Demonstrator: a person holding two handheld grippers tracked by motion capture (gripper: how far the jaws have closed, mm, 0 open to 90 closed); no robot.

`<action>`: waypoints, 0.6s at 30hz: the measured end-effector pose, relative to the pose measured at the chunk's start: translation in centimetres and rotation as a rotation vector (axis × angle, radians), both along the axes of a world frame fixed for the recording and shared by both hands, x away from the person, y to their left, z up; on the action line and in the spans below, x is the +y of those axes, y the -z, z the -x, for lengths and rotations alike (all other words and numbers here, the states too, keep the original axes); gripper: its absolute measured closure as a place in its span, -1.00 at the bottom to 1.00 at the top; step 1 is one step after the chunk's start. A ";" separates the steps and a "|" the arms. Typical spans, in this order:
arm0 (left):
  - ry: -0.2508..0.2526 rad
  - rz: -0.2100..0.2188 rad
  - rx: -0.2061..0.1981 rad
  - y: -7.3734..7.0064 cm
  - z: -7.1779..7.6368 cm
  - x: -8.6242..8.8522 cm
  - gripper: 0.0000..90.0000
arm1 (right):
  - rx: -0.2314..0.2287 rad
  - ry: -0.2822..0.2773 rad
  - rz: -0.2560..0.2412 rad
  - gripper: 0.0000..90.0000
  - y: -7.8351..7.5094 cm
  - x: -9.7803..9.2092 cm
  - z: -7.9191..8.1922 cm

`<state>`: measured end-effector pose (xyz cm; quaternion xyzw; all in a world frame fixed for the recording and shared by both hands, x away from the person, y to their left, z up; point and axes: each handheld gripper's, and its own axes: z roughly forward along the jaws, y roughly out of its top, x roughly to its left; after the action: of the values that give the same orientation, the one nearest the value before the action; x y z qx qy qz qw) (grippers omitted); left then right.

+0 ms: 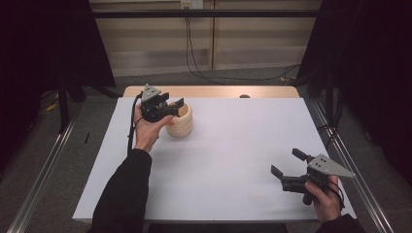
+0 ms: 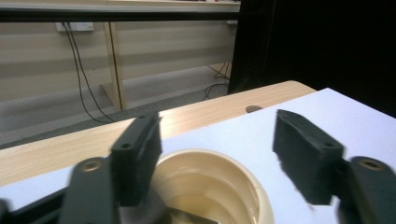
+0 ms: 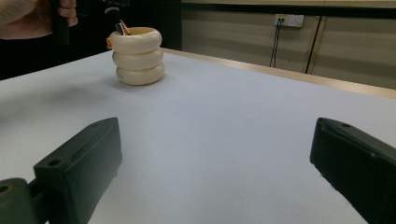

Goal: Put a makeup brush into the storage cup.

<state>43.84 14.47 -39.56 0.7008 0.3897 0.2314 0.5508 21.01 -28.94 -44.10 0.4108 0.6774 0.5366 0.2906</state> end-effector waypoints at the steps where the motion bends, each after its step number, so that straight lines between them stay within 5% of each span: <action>1: 0.007 0.003 0.001 0.0 0.0 0.0 -0.47 | -0.001 -0.001 0.000 -0.95 0.0 0.0 0.0; 8: 0.022 0.014 -0.011 -0.1 0.0 0.1 -0.93 | 0.006 0.002 -0.005 -0.95 0.1 -0.3 0.0; 18: 0.025 0.019 -0.019 -0.4 0.4 0.2 -0.96 | 0.010 0.016 -0.008 -0.99 0.1 -0.3 0.0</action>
<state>43.41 14.63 -39.17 0.6981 0.3779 0.2275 0.5640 21.00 -29.24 -44.17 0.4201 0.6734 0.5347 0.2901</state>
